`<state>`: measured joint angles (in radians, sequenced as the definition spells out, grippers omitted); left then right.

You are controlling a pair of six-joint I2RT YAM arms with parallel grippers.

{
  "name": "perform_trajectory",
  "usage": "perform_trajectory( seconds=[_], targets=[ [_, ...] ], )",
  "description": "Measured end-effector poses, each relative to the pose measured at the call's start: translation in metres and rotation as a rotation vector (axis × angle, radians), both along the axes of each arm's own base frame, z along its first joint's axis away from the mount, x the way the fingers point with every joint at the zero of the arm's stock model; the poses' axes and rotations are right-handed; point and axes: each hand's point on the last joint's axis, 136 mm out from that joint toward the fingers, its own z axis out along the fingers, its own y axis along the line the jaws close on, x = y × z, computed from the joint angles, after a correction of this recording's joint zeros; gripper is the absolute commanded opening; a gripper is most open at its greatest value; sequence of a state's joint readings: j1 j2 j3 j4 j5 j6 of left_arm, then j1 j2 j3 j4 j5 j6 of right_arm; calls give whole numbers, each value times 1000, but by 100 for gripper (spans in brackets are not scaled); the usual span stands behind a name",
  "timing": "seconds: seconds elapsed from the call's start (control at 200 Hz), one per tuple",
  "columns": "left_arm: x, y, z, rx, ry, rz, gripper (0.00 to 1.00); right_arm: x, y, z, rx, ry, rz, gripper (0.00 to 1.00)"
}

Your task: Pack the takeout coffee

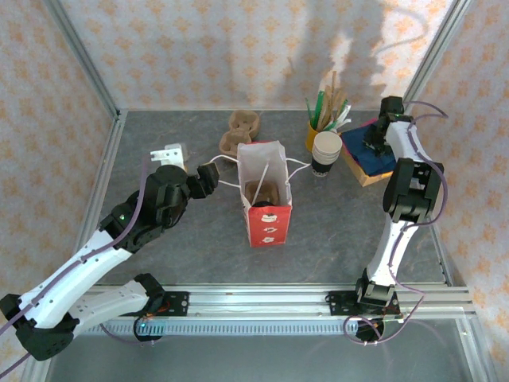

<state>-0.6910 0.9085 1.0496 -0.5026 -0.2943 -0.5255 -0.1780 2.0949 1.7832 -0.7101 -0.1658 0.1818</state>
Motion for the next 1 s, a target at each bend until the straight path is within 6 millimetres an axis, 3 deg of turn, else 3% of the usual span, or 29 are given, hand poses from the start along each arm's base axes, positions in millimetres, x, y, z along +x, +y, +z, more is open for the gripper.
perform_trajectory(
  seconds=[0.24, 0.521, 0.711, 0.786, 1.001],
  targets=[
    [1, -1, -1, 1, 3, -2, 80, 0, -1, 2, 11, -5, 3, 17],
    [2, -2, -2, 3, 5, -2, 80, -1, -5, 16, 5, -33, 2, 11],
    [2, -2, -2, 3, 5, -2, 80, -5, -7, 55, -16, -96, -4, 6],
    [2, -2, -2, 3, 5, -2, 80, -6, -8, 77, -28, -136, -4, 0],
    [2, -2, -2, 2, 3, -1, 80, -16, -5, 152, -56, -288, 14, 0]
  ],
)
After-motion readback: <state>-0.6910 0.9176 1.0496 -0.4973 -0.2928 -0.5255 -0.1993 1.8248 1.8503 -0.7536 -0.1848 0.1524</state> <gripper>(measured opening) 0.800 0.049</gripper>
